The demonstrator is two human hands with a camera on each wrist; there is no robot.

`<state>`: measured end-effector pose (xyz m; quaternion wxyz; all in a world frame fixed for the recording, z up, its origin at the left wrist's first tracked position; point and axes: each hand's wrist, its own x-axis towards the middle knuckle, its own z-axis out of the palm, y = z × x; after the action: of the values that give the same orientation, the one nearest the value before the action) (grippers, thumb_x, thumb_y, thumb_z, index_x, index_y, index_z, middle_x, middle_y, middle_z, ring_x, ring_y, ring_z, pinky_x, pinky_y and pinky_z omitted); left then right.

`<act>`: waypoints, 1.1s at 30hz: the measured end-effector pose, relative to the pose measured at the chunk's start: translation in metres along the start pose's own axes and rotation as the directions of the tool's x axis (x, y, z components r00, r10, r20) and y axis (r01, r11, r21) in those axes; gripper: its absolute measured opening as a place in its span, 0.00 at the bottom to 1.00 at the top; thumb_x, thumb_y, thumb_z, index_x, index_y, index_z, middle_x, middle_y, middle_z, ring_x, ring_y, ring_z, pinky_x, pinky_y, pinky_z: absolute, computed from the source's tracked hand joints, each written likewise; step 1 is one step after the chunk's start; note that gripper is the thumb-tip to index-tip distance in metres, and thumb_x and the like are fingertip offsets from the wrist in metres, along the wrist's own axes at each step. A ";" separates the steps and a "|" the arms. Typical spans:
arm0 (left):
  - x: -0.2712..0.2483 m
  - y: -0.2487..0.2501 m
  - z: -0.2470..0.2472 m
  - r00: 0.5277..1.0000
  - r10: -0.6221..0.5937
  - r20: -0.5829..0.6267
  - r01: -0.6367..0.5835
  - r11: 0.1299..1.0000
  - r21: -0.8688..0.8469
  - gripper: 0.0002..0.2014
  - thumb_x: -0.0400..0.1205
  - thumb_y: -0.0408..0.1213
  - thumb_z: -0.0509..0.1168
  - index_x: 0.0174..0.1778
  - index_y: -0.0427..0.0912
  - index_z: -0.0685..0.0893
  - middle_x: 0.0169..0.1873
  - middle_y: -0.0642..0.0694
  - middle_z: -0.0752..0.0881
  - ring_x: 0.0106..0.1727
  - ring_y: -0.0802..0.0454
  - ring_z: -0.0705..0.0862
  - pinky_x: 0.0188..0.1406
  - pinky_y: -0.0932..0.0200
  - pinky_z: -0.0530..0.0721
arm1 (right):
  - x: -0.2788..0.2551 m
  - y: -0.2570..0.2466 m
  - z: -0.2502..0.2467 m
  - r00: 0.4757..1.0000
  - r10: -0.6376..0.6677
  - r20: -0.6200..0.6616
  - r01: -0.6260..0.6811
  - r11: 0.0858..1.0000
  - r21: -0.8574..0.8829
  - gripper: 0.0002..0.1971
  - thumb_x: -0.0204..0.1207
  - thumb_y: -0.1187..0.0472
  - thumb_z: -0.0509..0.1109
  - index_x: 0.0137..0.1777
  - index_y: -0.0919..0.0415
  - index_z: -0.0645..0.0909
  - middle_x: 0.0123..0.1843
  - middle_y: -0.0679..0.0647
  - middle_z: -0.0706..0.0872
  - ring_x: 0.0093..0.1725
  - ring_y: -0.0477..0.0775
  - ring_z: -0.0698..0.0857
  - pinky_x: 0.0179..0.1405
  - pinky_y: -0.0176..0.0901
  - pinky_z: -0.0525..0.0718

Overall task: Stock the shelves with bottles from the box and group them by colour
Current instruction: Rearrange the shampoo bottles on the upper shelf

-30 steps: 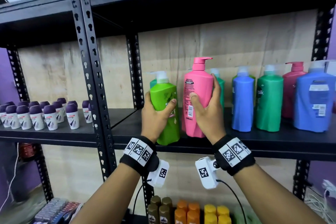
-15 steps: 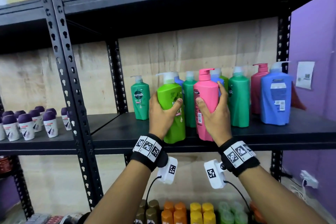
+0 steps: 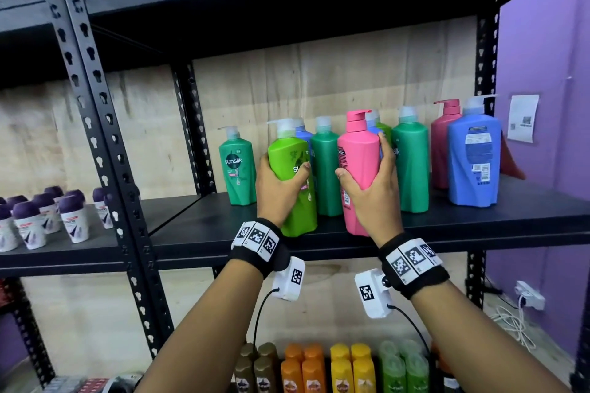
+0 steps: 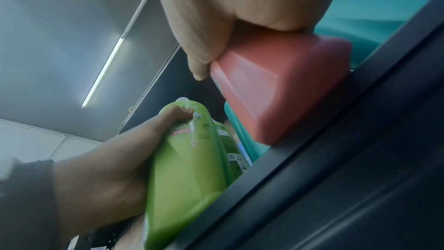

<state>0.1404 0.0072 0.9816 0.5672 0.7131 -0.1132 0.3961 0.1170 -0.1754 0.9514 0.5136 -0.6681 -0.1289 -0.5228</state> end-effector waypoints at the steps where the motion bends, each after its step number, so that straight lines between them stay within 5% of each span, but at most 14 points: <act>1: 0.002 -0.001 -0.001 1.000 -0.003 0.007 0.003 1.000 0.002 0.28 0.69 0.57 0.79 0.63 0.53 0.79 0.52 0.56 0.89 0.52 0.60 0.88 0.53 0.57 0.86 | 0.000 0.000 0.000 1.000 0.001 0.001 -0.001 1.000 -0.001 0.48 0.72 0.42 0.79 0.86 0.40 0.54 0.69 0.38 0.67 0.66 0.43 0.73 0.65 0.40 0.72; 12: 0.007 -0.005 -0.006 0.999 -0.019 0.044 0.018 0.999 0.039 0.26 0.73 0.54 0.80 0.63 0.51 0.80 0.54 0.53 0.88 0.54 0.57 0.88 0.58 0.52 0.88 | -0.001 -0.001 0.000 1.000 -0.007 0.009 0.007 1.000 -0.026 0.47 0.74 0.44 0.79 0.87 0.42 0.54 0.72 0.43 0.69 0.66 0.39 0.70 0.67 0.40 0.72; 17: -0.012 0.002 -0.012 0.981 0.124 -0.150 -0.104 0.985 0.135 0.27 0.78 0.53 0.77 0.66 0.41 0.81 0.60 0.46 0.80 0.61 0.51 0.82 0.65 0.56 0.81 | -0.001 -0.008 -0.004 0.999 0.018 0.046 -0.017 1.000 -0.020 0.46 0.76 0.44 0.77 0.87 0.42 0.53 0.75 0.48 0.70 0.70 0.54 0.77 0.72 0.59 0.80; 20: -0.023 0.016 -0.016 0.932 0.264 -0.248 -0.232 0.961 0.153 0.15 0.82 0.46 0.73 0.58 0.41 0.84 0.56 0.47 0.81 0.53 0.54 0.82 0.57 0.54 0.85 | 0.000 -0.009 -0.009 0.999 0.011 0.050 -0.011 1.000 0.001 0.44 0.77 0.42 0.75 0.87 0.42 0.53 0.80 0.49 0.69 0.72 0.56 0.77 0.71 0.62 0.80; 22: -0.026 0.030 -0.014 0.911 0.348 -0.220 -0.300 0.927 0.225 0.08 0.84 0.41 0.70 0.50 0.40 0.86 0.49 0.46 0.83 0.46 0.54 0.82 0.52 0.51 0.84 | 0.000 -0.009 -0.013 0.999 0.008 0.046 -0.009 1.000 0.018 0.43 0.77 0.41 0.75 0.87 0.43 0.54 0.81 0.49 0.69 0.73 0.55 0.77 0.72 0.60 0.80; 26: -0.023 0.055 0.002 0.935 0.353 0.025 -0.339 0.874 0.347 0.10 0.84 0.44 0.67 0.44 0.42 0.87 0.40 0.48 0.88 0.40 0.51 0.85 0.45 0.52 0.84 | 0.001 -0.008 -0.023 1.000 -0.008 0.012 0.008 1.000 0.019 0.42 0.77 0.40 0.74 0.86 0.43 0.56 0.79 0.42 0.70 0.72 0.49 0.77 0.71 0.46 0.79; 29: -0.018 0.063 0.025 0.953 0.264 0.150 -0.301 0.886 0.353 0.15 0.84 0.45 0.67 0.61 0.38 0.86 0.53 0.41 0.89 0.56 0.42 0.87 0.58 0.48 0.83 | 0.002 -0.009 -0.032 1.000 -0.009 0.013 0.009 1.000 0.021 0.42 0.77 0.42 0.75 0.86 0.44 0.56 0.81 0.46 0.70 0.72 0.47 0.78 0.69 0.41 0.77; 33: -0.011 0.063 0.057 0.959 0.110 0.260 -0.186 0.939 0.288 0.33 0.86 0.41 0.66 0.85 0.32 0.63 0.80 0.31 0.71 0.82 0.36 0.69 0.80 0.51 0.66 | 0.007 -0.010 -0.044 1.000 -0.006 -0.005 0.006 1.000 0.015 0.41 0.79 0.43 0.74 0.86 0.45 0.56 0.78 0.40 0.68 0.70 0.40 0.74 0.67 0.29 0.72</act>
<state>0.1200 -0.0678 1.0169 0.3990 0.8251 -0.1713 0.3615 0.0878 -0.2101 0.9596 0.5172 -0.6628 -0.1334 -0.5248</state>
